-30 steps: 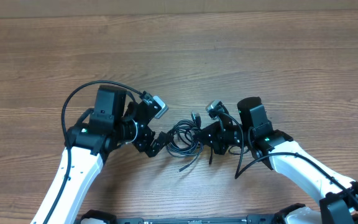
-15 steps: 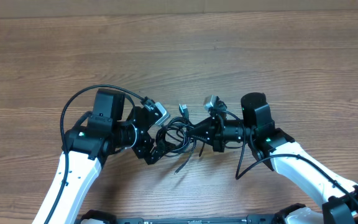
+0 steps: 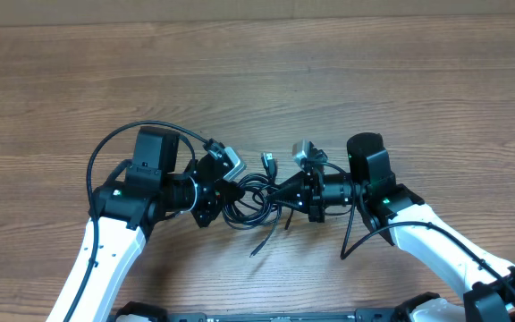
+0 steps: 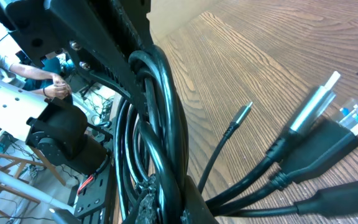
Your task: Untangle cables
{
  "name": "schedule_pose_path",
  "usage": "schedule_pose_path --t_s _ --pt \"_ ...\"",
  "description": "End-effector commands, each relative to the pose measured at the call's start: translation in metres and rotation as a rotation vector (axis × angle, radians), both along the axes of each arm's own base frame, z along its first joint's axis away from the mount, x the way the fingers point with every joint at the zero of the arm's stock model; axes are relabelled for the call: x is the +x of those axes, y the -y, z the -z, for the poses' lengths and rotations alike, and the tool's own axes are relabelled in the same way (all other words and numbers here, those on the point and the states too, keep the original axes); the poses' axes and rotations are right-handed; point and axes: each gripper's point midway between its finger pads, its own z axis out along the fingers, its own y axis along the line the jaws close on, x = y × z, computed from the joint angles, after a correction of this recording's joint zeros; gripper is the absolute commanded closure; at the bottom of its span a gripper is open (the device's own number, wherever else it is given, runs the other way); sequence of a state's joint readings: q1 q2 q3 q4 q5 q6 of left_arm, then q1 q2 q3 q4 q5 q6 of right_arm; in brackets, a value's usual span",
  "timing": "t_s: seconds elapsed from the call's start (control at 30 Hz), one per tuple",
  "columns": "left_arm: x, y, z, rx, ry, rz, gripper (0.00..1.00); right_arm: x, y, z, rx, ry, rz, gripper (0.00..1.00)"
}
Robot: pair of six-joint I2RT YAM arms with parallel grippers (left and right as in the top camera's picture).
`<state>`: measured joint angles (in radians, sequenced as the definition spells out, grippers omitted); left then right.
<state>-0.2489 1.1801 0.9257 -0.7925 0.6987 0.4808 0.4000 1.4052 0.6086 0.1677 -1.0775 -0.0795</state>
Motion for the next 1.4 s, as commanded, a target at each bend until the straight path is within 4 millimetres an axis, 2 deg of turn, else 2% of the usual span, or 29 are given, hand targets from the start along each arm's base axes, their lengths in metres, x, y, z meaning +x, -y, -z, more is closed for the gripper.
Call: schedule_pose_path --t_s 0.0,0.1,0.2,0.37,0.4,0.57,0.73,0.93,1.2,1.37 --pt "-0.002 0.009 -0.018 -0.056 0.043 0.042 0.96 0.001 -0.004 -0.024 0.041 0.067 -0.029 0.96" --pt "-0.002 0.009 -0.019 -0.057 0.044 0.043 0.96 0.001 -0.004 -0.023 0.039 0.062 -0.025 0.95" --pt "-0.002 0.009 -0.019 -0.057 0.044 0.043 0.96 0.002 -0.004 -0.023 0.037 0.062 -0.023 0.85" --pt "-0.001 0.009 -0.019 -0.055 0.051 0.043 0.96 0.016 0.000 -0.010 -0.028 0.055 0.070 0.44" --pt "-0.001 0.009 -0.019 -0.055 0.050 0.043 0.96 0.020 0.002 -0.006 -0.051 0.049 0.099 0.41" --pt "0.001 0.006 -0.016 -0.033 0.058 0.034 0.96 0.038 0.012 0.010 -0.135 0.041 0.216 0.34" --pt "0.010 -0.005 -0.008 0.045 0.076 -0.015 0.96 0.068 0.038 0.016 -0.187 0.069 0.361 0.18" --pt "0.016 -0.012 -0.003 0.092 0.094 -0.046 0.96 0.081 0.057 -0.004 -0.098 0.109 0.370 0.18" --pt "0.017 -0.011 -0.005 0.088 0.102 -0.044 0.96 0.087 0.058 -0.022 -0.043 0.184 0.357 0.18" --pt "0.017 -0.007 -0.008 0.061 0.110 -0.028 0.96 0.088 0.058 -0.024 -0.037 0.197 0.358 0.34"
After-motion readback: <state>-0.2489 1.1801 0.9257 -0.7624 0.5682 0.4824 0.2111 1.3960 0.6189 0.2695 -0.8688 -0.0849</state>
